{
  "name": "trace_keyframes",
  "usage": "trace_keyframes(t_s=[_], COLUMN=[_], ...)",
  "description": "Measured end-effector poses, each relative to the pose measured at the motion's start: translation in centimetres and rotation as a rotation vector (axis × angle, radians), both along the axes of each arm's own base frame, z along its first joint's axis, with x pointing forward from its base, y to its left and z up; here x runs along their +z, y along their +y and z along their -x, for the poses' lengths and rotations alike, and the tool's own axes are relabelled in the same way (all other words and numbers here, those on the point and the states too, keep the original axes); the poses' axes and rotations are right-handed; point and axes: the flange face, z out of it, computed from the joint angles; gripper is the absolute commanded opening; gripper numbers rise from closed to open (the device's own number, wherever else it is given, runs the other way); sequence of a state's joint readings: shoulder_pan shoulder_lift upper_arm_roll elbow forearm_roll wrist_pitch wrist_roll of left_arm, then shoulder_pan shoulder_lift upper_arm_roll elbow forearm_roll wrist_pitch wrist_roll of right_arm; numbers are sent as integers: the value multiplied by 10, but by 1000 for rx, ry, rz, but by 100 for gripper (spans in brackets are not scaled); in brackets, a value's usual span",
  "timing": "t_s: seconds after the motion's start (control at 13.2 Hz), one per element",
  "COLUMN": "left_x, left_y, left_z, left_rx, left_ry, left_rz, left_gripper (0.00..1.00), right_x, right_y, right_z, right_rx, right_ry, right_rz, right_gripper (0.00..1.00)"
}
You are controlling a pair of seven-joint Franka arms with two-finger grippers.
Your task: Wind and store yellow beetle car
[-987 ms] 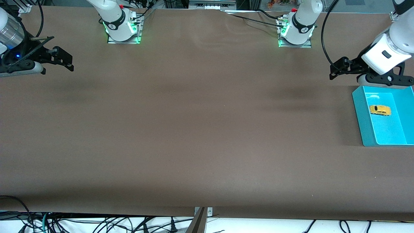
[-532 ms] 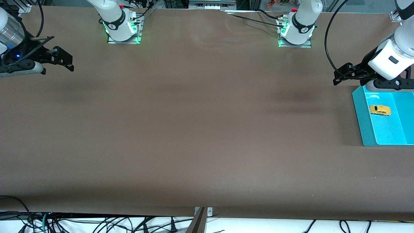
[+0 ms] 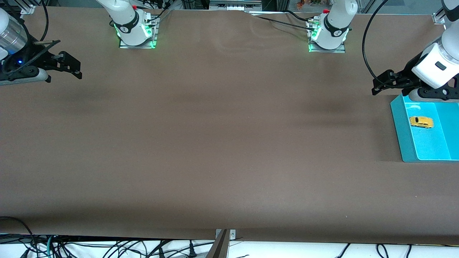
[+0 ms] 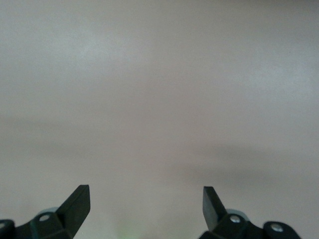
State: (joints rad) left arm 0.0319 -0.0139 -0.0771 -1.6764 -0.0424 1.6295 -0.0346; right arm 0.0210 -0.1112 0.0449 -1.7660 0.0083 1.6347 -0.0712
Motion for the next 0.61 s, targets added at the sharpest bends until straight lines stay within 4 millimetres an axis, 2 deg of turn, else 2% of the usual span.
trace_keyframes(t_s=[0.61], left_x=[-3], left_y=[8], left_z=[1], left_rx=[-40], left_ry=[26], left_rz=[-28], left_gripper=[100], right_x=[0], right_y=[0], right_z=[0], right_rx=[0], right_ry=[0], right_rz=[0], right_gripper=[100])
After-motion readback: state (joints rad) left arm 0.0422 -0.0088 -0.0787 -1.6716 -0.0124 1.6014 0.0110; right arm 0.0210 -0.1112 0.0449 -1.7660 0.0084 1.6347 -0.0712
